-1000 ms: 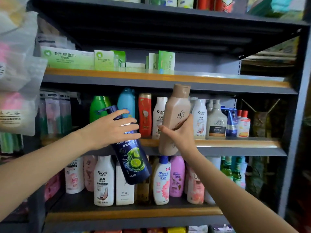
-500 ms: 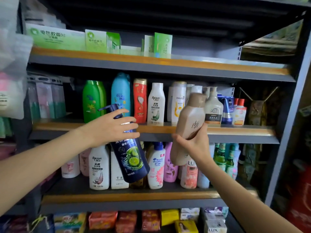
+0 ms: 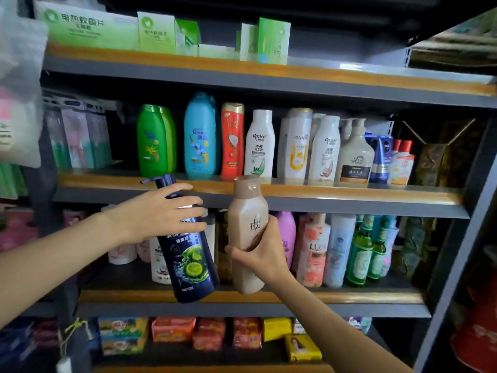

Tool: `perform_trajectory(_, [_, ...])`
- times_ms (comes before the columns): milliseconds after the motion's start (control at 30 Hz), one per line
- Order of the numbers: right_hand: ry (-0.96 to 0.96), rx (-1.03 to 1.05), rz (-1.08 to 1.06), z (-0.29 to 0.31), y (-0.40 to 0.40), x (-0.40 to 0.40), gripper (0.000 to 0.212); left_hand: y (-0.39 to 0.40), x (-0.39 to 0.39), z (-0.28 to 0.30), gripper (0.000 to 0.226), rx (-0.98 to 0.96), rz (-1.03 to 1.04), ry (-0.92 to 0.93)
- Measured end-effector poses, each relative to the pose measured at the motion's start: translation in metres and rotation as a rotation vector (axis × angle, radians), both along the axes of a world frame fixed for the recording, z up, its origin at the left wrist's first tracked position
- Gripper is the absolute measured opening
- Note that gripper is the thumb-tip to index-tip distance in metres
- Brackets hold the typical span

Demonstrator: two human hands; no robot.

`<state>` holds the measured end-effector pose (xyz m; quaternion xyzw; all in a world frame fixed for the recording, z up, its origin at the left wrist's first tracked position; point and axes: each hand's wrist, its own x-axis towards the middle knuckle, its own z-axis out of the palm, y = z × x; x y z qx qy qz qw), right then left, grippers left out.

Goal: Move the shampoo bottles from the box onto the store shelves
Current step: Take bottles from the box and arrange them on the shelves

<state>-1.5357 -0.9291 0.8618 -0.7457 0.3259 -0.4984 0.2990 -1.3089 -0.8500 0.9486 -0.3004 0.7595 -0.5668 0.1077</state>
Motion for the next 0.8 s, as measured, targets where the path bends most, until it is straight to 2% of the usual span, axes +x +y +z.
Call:
perform_trajectory(200, [-0.083,-0.137,0.048,0.052,0.007,0.02,0.068,0.018,0.013,0.026,0.043,-0.083,-0.011,0.074])
perform_trajectory(333, [-0.248,-0.249,0.068,0.089,0.013,0.041,0.069,0.035,0.031,0.046,0.048,-0.154,0.054,0.039])
perform_trajectory(467, [-0.29,-0.311,0.13,0.118,0.013,0.07,0.073,0.054,0.052,0.07,0.076,-0.147,0.19,0.025])
perform_trajectory(533, [-0.295,-0.337,0.151,0.126,0.014,0.088,0.072,0.063,0.062,0.08,0.081,-0.143,0.231,0.02])
perform_trajectory(800, [-0.362,-0.356,0.125,0.145,0.008,0.143,0.076,0.084,0.082,0.09,0.079,-0.184,0.228,0.004])
